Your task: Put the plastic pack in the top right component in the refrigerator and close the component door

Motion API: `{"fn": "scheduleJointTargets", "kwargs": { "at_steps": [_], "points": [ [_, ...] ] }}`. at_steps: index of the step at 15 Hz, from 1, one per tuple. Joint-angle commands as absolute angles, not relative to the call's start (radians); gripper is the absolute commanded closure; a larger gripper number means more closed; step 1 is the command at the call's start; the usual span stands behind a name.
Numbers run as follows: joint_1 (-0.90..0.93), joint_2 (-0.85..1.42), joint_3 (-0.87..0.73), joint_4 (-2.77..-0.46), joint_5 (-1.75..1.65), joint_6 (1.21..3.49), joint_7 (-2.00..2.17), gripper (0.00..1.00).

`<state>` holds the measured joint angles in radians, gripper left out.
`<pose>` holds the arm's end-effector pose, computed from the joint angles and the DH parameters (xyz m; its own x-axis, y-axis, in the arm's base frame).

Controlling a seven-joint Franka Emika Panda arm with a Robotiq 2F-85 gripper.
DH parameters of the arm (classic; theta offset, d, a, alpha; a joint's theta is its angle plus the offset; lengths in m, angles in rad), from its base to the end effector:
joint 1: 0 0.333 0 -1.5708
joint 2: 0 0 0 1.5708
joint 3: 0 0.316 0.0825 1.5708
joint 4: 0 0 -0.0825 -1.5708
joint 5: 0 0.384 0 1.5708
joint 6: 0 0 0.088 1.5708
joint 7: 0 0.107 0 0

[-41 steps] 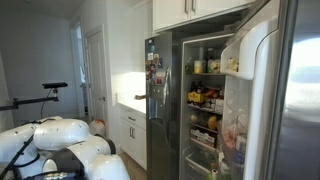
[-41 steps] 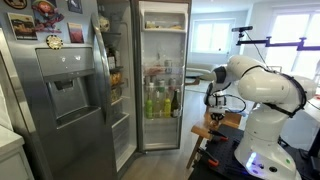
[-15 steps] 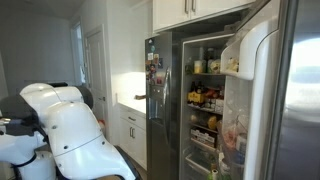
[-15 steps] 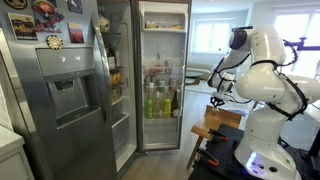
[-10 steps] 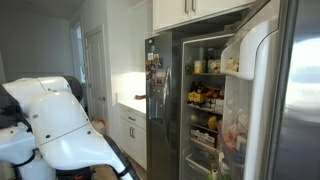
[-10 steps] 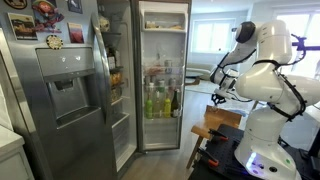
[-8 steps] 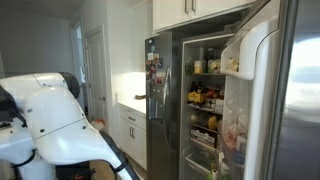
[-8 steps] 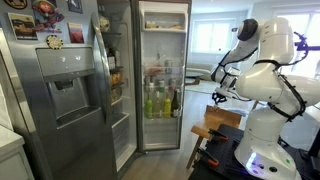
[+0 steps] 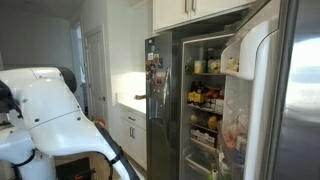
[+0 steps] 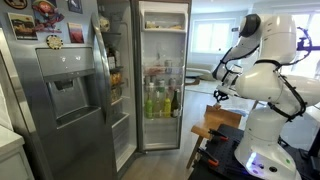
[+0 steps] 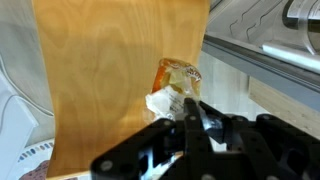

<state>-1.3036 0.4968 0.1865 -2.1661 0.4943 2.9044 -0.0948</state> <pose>0.2280 -0.5324 0.1847 0.0204 -0.9838 0.1780 -0.9565 -0.0710 -0.2829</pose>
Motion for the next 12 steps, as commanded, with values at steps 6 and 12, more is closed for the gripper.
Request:
{"fn": "scheduleJointTargets", "kwargs": {
  "at_steps": [6, 12],
  "points": [
    [-1.285, 0.486, 0.173, -2.161, 0.516, 2.878, -0.108, 0.98],
    [-1.253, 0.291, 0.221, -2.248, 0.553, 2.706, -0.149, 0.98]
  ]
}}
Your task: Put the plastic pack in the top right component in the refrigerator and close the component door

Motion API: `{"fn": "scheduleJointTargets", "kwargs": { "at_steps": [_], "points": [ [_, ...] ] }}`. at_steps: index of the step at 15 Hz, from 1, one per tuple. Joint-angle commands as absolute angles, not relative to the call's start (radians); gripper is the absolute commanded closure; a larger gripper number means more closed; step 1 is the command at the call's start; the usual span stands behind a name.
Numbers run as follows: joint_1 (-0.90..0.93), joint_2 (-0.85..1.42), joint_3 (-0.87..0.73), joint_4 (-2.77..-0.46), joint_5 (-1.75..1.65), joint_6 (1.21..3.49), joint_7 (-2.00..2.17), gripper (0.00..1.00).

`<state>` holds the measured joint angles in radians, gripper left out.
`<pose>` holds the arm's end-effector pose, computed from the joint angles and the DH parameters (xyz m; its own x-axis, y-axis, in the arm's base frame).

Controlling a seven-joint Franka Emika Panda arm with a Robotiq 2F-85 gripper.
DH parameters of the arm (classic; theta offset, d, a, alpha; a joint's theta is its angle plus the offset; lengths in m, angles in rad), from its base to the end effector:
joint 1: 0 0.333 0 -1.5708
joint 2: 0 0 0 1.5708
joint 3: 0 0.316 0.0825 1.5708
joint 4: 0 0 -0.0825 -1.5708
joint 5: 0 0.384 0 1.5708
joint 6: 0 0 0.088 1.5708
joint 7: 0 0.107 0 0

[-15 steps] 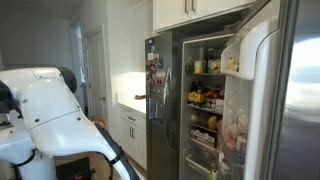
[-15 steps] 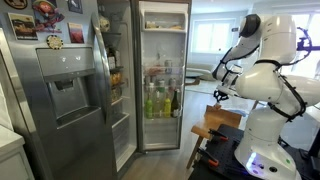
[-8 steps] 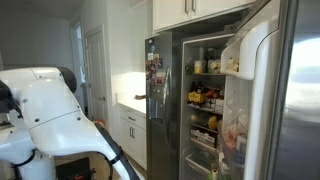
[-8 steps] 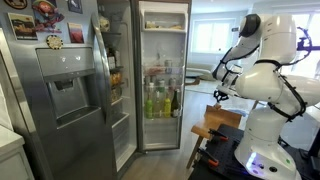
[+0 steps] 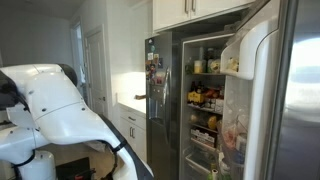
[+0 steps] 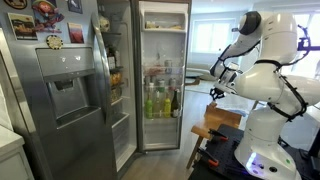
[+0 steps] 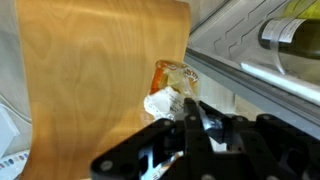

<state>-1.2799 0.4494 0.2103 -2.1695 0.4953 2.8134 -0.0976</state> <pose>0.2571 -0.5176 0.2028 0.0911 -0.9869 0.1334 -0.9426 -0.1286 -0.3081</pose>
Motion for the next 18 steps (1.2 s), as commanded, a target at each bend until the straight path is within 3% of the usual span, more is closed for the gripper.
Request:
{"fn": "scheduleJointTargets", "kwargs": {
  "at_steps": [1, 7, 18],
  "points": [
    [-1.231, 0.248, 0.215, -2.264, 0.562, 2.663, -0.157, 0.98],
    [-1.006, -0.003, 0.050, -2.362, 0.559, 2.410, -0.179, 0.98],
    [-0.546, -0.388, -0.233, -2.423, 0.381, 2.222, -0.103, 0.98]
  ]
}}
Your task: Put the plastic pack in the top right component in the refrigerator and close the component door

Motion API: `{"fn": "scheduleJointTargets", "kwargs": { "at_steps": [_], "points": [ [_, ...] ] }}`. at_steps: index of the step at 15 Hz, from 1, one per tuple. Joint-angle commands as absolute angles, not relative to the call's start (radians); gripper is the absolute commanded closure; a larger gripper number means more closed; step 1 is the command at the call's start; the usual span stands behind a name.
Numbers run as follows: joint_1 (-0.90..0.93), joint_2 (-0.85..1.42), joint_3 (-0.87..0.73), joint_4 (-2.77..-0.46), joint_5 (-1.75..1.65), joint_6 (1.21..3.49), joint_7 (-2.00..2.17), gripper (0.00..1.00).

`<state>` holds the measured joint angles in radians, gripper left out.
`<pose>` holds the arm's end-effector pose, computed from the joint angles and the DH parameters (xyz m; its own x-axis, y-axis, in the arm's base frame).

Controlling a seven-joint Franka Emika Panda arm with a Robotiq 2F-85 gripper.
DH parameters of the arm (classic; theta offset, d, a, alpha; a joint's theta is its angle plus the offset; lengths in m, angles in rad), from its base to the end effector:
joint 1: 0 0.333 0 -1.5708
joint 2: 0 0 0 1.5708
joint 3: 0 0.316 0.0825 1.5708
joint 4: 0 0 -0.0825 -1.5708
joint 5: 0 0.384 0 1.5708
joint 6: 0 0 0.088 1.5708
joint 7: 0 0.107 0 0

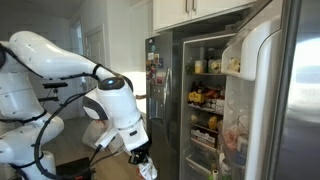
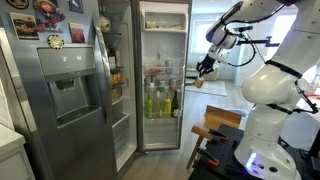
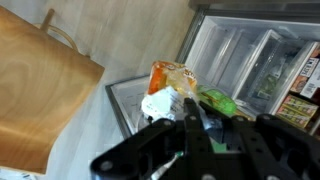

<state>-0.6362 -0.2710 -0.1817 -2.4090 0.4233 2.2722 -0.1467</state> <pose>0.3251 -0.3342 0.4288 0.5787 -0.8059 0.1249 -0.7245 -0.5784 -0.3750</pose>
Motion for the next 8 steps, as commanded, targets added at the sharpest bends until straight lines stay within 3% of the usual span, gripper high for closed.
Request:
{"fn": "scheduleJointTargets", "kwargs": {
  "at_steps": [1, 8],
  "points": [
    [-0.513, -0.414, -0.246, -2.417, 0.373, 2.213, -0.092, 0.98],
    [-0.353, -0.537, -0.273, -2.307, 0.353, 2.173, -0.014, 0.98]
  ]
}}
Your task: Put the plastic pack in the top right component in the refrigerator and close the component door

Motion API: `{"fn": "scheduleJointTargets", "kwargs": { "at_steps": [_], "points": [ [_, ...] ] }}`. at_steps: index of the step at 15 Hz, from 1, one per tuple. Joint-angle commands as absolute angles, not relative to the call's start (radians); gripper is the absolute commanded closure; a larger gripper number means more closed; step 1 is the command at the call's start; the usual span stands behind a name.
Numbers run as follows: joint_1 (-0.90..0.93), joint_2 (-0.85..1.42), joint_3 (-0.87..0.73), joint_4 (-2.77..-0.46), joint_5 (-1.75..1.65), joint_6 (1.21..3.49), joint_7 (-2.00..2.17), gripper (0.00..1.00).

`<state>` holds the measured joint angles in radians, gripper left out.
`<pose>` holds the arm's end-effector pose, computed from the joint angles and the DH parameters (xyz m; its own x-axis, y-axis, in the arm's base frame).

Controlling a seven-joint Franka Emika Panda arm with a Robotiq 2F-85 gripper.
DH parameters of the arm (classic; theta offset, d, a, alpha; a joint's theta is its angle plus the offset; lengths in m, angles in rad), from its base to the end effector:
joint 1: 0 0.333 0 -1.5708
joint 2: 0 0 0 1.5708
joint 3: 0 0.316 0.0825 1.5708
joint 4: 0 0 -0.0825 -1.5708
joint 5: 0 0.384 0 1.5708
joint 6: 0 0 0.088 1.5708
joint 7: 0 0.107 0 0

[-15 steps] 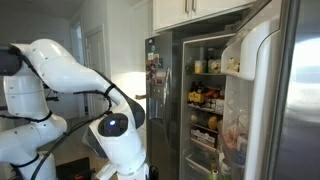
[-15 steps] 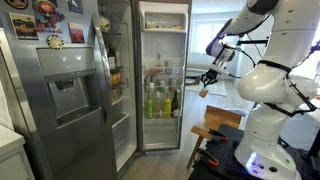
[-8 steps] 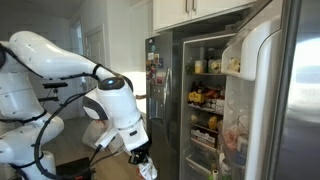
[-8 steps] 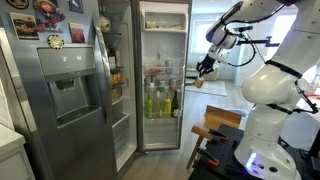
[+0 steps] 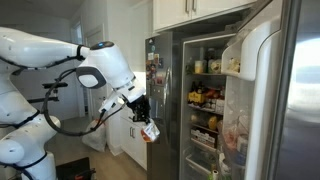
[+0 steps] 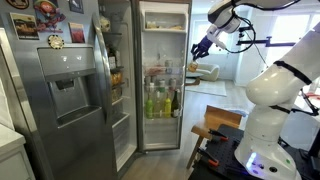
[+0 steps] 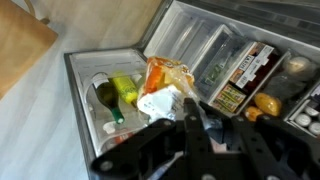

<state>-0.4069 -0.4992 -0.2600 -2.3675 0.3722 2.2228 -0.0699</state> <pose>0.3420 -0.2705 0.5422 0.6377 -0.7111 0.2961 -0.5706 -0.6943 -0.4385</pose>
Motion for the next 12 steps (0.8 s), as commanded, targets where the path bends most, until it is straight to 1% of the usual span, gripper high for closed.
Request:
{"fn": "scheduleJointTargets", "kwargs": {
  "at_steps": [1, 12],
  "points": [
    [-0.335, -0.541, -0.269, -2.284, 0.356, 2.168, -0.005, 0.98],
    [-0.164, -0.446, -0.259, -2.003, 0.416, 2.230, 0.063, 0.98]
  ]
}}
